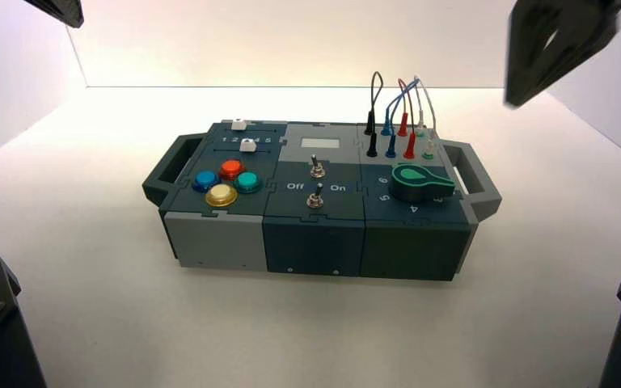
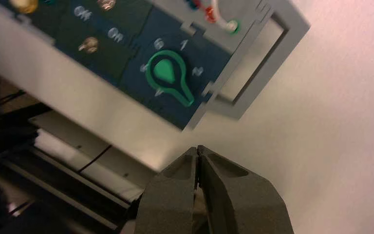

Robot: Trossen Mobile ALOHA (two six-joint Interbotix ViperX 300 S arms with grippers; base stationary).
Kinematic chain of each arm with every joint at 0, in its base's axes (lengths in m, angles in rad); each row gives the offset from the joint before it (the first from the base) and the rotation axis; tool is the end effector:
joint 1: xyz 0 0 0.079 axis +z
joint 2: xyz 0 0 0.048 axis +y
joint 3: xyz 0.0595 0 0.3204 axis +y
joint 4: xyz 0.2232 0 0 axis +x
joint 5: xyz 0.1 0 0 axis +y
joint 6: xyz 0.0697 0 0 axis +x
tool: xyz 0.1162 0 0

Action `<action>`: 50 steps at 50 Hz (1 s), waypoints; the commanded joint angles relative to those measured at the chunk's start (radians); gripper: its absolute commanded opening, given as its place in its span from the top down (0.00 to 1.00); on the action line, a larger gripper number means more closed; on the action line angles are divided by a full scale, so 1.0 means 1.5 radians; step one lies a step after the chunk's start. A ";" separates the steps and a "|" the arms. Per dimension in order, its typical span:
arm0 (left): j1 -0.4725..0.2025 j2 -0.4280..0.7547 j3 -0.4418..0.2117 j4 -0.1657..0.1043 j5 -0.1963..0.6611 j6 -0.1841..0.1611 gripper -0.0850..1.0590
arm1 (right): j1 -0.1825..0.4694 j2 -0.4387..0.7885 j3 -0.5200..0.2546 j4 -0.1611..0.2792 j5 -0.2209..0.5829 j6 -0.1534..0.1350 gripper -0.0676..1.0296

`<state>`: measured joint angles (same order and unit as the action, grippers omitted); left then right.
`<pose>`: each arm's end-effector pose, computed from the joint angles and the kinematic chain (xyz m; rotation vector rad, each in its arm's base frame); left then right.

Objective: Turn the knob to position 4.

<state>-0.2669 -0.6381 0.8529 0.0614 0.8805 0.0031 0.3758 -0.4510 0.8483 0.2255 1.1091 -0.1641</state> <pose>0.2511 -0.0595 0.1859 0.2094 1.0792 -0.2201 0.1961 0.1174 0.1346 -0.1805 1.4940 0.5115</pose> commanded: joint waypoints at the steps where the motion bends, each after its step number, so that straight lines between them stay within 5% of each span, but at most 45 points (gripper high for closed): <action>1: -0.001 -0.004 -0.015 0.000 -0.004 0.001 0.95 | 0.003 0.038 -0.012 -0.013 -0.037 -0.016 0.96; 11: 0.000 -0.012 -0.009 0.000 -0.005 0.000 0.95 | 0.003 0.115 -0.025 -0.055 -0.080 -0.022 0.96; 50: -0.001 -0.004 -0.003 0.000 -0.030 -0.002 0.95 | 0.064 0.206 -0.034 -0.018 -0.092 -0.036 0.96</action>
<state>-0.2669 -0.6489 0.8606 0.0614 0.8468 0.0015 0.4479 -0.1442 0.8176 0.1825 0.9618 -0.2086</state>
